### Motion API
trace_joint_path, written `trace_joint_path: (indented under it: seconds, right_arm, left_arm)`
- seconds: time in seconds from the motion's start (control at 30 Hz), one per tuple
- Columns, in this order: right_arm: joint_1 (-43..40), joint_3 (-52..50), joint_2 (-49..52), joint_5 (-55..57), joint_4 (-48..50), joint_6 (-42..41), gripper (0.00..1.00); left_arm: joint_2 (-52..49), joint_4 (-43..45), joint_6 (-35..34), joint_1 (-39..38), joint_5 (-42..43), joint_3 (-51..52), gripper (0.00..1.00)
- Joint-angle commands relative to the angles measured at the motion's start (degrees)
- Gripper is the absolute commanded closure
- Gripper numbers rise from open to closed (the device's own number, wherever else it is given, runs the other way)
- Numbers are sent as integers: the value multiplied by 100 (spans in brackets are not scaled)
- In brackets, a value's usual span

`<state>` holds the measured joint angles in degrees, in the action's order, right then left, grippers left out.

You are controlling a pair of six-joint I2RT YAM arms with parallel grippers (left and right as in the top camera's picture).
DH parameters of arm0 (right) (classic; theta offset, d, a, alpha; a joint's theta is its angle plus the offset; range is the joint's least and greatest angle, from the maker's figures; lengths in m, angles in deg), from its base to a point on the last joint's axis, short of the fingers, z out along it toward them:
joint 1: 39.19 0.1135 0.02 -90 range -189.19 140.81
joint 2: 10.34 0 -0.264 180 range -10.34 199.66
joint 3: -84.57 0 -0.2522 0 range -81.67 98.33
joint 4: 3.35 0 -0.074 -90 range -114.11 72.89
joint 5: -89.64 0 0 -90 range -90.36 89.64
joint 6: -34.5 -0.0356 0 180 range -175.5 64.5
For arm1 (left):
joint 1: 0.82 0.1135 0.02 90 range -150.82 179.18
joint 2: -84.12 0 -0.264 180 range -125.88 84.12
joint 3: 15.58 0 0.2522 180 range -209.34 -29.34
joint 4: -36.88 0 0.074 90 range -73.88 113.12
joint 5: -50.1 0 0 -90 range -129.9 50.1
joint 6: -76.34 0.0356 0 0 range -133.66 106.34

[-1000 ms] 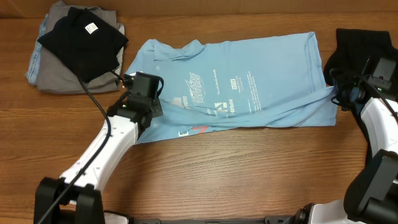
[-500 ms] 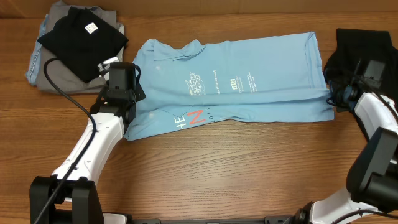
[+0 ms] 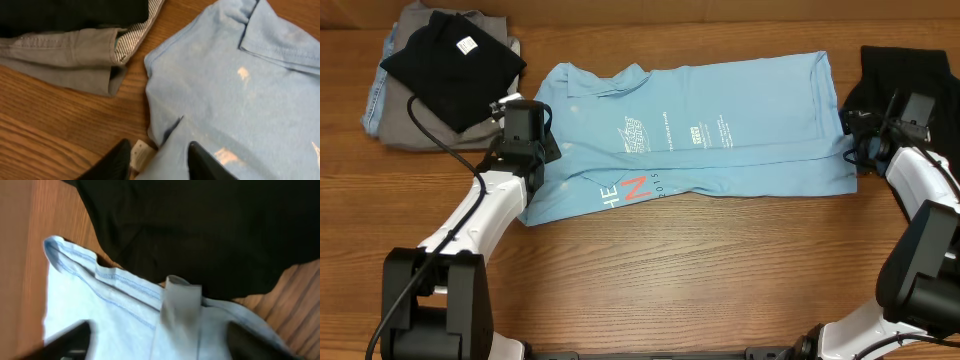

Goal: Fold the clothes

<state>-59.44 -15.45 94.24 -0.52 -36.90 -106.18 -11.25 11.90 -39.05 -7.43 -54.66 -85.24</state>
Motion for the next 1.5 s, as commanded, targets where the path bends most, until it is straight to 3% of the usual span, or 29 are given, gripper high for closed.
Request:
trace_joint_path:
  seconds: [0.0, 0.17, 0.27, 0.3, 0.37, 0.4, 0.47, 0.57, 0.67, 0.83, 1.47]
  right_arm:
    - [-52, 468, 17, 98, -243, 605, 0]
    - [-103, 1473, 17, 31, -1655, 1080, 0]
    - [-103, 1910, 17, -323, -2424, 1412, 0]
    - [-103, 1989, 17, -531, -2667, 1604, 0]
    - [-103, 1987, 20, -656, -2973, 1753, 16]
    - [-83, 1934, 33, -632, -3077, 1762, 32]
    - [-59, 1805, 76, -634, -3091, 1775, 59]
    - [-48, 1615, 175, -634, -2997, 1775, 77]
    - [-48, 1316, 289, -638, -2736, 1775, 87]
    - [-48, 1099, 496, -638, -2503, 1818, 96]
    - [4, 1099, 1567, -645, -2743, 1652, 96]
  left_arm:
    - [232, -208, 210, 22, 446, -186, 50]
    - [516, -881, 422, 22, 1220, -321, 29]
    - [562, -1462, 422, 20, 1738, -328, 30]
    - [553, -1742, 420, 17, 1891, -328, 36]
    - [494, -2201, 415, 9, 1930, -326, 47]
    - [439, -2441, 420, 4, 1912, -326, 51]
    - [319, -2636, 420, 4, 1906, -323, 69]
    - [103, -2623, 409, 4, 1932, -323, 89]
    - [-190, -2632, 291, 4, 1945, -323, 94]
    - [-647, -2579, 286, 7, 2037, -323, 96]
    - [-962, -3230, 55, 24, 2046, -323, 96]
